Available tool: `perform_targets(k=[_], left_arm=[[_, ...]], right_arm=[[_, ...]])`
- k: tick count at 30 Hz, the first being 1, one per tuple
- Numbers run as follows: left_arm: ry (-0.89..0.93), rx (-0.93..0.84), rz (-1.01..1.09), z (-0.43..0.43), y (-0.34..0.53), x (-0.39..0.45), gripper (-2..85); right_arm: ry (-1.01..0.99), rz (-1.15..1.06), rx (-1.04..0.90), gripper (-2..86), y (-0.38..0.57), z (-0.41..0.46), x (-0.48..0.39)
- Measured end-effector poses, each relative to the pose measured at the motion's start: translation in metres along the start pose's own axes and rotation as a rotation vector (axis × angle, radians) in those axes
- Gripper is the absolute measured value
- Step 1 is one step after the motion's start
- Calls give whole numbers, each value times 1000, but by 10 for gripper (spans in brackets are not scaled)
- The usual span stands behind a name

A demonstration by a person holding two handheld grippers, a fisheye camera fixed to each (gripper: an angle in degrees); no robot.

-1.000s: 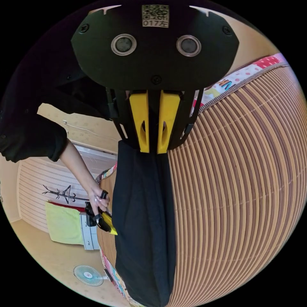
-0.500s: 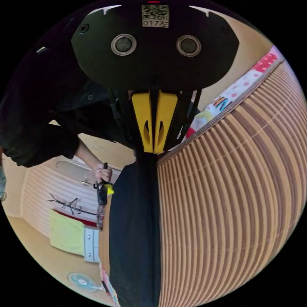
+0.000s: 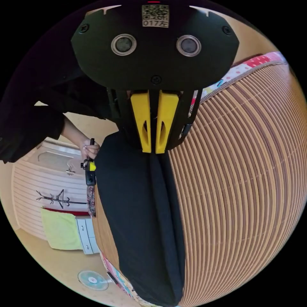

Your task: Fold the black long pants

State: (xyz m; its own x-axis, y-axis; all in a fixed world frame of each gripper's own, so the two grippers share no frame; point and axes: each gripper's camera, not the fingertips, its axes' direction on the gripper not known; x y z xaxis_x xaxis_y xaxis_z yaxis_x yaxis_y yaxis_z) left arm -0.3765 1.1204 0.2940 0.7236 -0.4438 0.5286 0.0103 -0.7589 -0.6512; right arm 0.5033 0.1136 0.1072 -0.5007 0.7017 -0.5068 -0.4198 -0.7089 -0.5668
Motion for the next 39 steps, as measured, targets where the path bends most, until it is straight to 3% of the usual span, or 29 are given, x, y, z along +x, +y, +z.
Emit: perform_targets(k=[3, 7, 9, 11, 16, 19, 22, 24, 27, 30, 35, 39], left_arm=[[123, 6, -53, -6, 7, -25, 17], [115, -8, -35, -10, 4, -15, 49], [151, 74, -55, -24, 0, -19, 64], [243, 228, -86, -47, -9, -33, 85], [271, 351, -128, -72, -58, -63, 140], [263, 348, -44, -81, -103, -62, 133], [256, 319, 13, -83, -148, -57, 122], [250, 278, 24, -80, -171, -52, 107], [189, 157, -5, -70, -193, -46, 56], [214, 136, 10, -74, -184, -40, 42], [515, 305, 122, -105, -115, -12, 21], [569, 402, 234, -146, -54, 41, 16]], right_arm=[[397, 173, -16, 14, 4, 16, 5], [480, 122, -95, 20, -11, 38, -6], [533, 85, -142, 27, -22, 45, -14], [496, 16, -131, 38, -34, 43, -25], [431, -33, 94, 77, -79, 11, -24], [490, -41, 176, 83, -133, 3, -10], [403, -45, 209, 77, -174, 10, 1], [346, -50, 144, 69, -213, 39, 7], [508, -47, 42, 51, -234, 80, -3], [557, -109, 68, 39, -217, 94, -21], [250, -215, 124, 30, -161, 92, -57], [109, -319, 117, 26, -97, 104, -127]])
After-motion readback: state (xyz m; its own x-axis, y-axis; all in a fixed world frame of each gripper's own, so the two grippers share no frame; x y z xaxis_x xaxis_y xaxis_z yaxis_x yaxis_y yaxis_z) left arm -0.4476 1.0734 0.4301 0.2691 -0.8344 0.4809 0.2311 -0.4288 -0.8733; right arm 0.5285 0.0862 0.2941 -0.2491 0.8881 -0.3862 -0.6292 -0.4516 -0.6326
